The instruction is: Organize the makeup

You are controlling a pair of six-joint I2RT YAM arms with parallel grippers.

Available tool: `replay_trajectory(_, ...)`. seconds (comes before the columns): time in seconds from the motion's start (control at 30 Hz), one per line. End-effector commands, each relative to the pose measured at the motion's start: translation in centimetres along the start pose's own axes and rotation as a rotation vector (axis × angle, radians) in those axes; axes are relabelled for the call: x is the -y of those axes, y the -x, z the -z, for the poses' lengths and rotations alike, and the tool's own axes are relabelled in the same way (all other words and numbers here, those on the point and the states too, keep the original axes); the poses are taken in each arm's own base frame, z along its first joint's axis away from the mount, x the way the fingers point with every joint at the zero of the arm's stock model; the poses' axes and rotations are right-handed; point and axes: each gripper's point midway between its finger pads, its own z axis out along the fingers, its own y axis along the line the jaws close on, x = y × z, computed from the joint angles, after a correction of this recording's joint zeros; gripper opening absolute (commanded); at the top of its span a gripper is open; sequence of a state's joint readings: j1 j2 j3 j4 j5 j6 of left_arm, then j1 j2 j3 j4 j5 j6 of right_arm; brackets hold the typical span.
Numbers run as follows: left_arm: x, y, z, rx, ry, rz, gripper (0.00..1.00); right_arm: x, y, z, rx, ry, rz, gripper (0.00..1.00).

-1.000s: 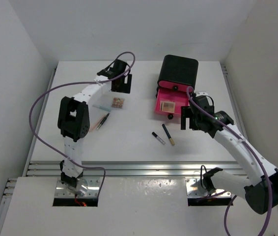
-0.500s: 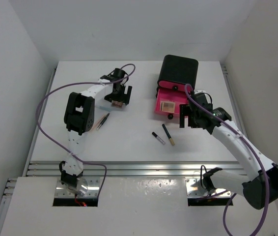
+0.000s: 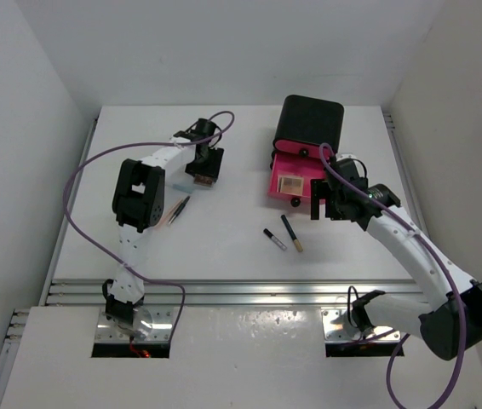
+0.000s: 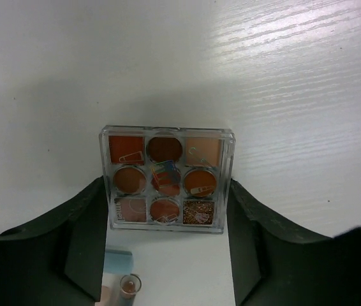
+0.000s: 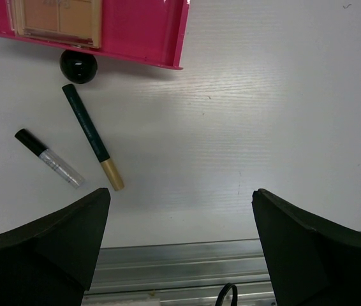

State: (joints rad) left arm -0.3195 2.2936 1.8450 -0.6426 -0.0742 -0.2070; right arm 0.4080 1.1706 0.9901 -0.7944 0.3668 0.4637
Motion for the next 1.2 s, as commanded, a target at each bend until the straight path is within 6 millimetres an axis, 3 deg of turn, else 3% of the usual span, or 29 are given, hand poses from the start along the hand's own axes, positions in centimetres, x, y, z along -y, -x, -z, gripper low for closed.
replay_trajectory(0.0,-0.1,-1.1,-0.8,-0.041,-0.02,-0.018,0.51,0.1,1.8,0.7,0.05,-0.009,-0.026,0.93)
replay_trajectory(0.07,0.1,-0.3,0.1,-0.017,-0.034,-0.026,0.39,0.2,1.7,0.7,0.049,-0.014,-0.031,0.93)
replay_trajectory(0.17,1.2,2.3,2.4,0.061,-0.051,-0.066,0.34,0.5,1.4,0.7,0.046,-0.024,-0.039,0.93)
replay_trajectory(0.2,2.7,3.6,3.6,0.101,-0.078,-0.102,0.34,0.6,1.4,0.8,0.053,-0.027,-0.044,0.93)
replay_trajectory(0.33,6.7,8.5,10.0,0.296,-0.142,-0.312,0.33,1.3,1.4,1.1,0.061,-0.043,-0.051,0.93)
replay_trajectory(0.47,11.5,10.5,16.6,0.484,-0.209,-0.673,0.33,2.5,1.7,1.7,0.089,-0.069,-0.048,0.93)
replay_trajectory(0.5,14.2,10.0,18.2,0.522,-0.286,-0.762,0.33,3.0,1.8,1.8,0.096,-0.077,-0.043,0.95)
replay_trajectory(0.57,16.4,8.6,19.7,0.534,-0.352,-0.88,0.33,3.4,2.0,2.0,0.105,-0.075,-0.045,0.96)
replay_trajectory(0.6,18.8,7.7,20.7,0.554,-0.407,-0.968,0.33,3.9,1.9,1.9,0.095,-0.075,-0.057,0.96)
replay_trajectory(0.63,19.9,7.5,21.7,0.57,-0.435,-1.005,0.33,4.1,1.7,1.9,0.087,-0.076,-0.062,0.96)
replay_trajectory(0.67,22.0,5.9,22.5,0.564,-0.489,-1.08,0.33,4.4,1.6,1.8,0.077,-0.07,-0.084,0.96)
replay_trajectory(0.83,26.4,2.8,23.0,0.568,-0.545,-1.234,0.36,5.0,0.7,1.9,0.047,-0.042,-0.158,0.96)
replay_trajectory(0.87,26.4,2.2,21.7,0.542,-0.549,-1.237,0.38,5.0,0.6,1.9,0.055,-0.033,-0.165,0.96)
replay_trajectory(1.0,29.1,4.0,20.1,0.656,-0.517,-1.197,0.4,5.2,-0.2,1.7,0.056,-0.017,-0.2,0.96)
replay_trajectory(1.17,31.8,5.2,20.2,0.748,-0.52,-1.185,0.42,5.8,-0.6,2.2,0.052,-0.016,-0.207,0.96)
